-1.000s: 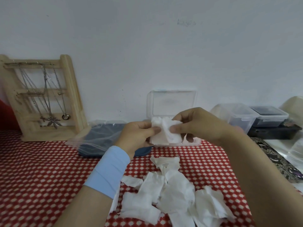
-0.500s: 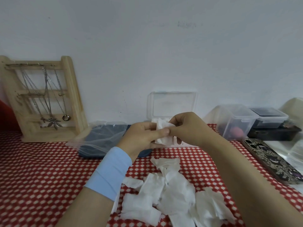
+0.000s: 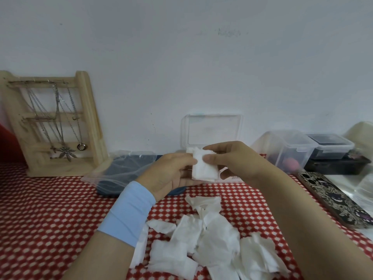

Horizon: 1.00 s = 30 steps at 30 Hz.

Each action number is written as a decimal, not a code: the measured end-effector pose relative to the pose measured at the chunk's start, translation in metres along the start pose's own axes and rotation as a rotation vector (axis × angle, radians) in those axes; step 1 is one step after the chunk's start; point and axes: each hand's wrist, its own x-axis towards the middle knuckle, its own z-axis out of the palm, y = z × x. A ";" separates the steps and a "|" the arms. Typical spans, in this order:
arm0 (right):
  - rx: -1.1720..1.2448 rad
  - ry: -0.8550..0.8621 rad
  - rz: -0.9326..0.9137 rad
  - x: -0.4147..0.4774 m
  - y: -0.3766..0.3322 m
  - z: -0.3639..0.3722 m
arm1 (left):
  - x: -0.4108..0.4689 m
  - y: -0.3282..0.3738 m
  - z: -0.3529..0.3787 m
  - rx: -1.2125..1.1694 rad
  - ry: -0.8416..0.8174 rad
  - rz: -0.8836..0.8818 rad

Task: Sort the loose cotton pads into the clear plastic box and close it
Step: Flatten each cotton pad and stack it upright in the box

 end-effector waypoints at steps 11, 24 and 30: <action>-0.008 -0.219 0.042 -0.005 -0.001 -0.014 | -0.005 0.005 0.009 0.375 0.139 0.150; -0.149 0.186 -0.004 0.012 -0.024 -0.044 | 0.046 0.039 0.013 1.005 0.208 0.266; -0.244 0.094 0.066 0.026 -0.019 -0.046 | 0.067 0.016 0.023 1.441 0.129 0.209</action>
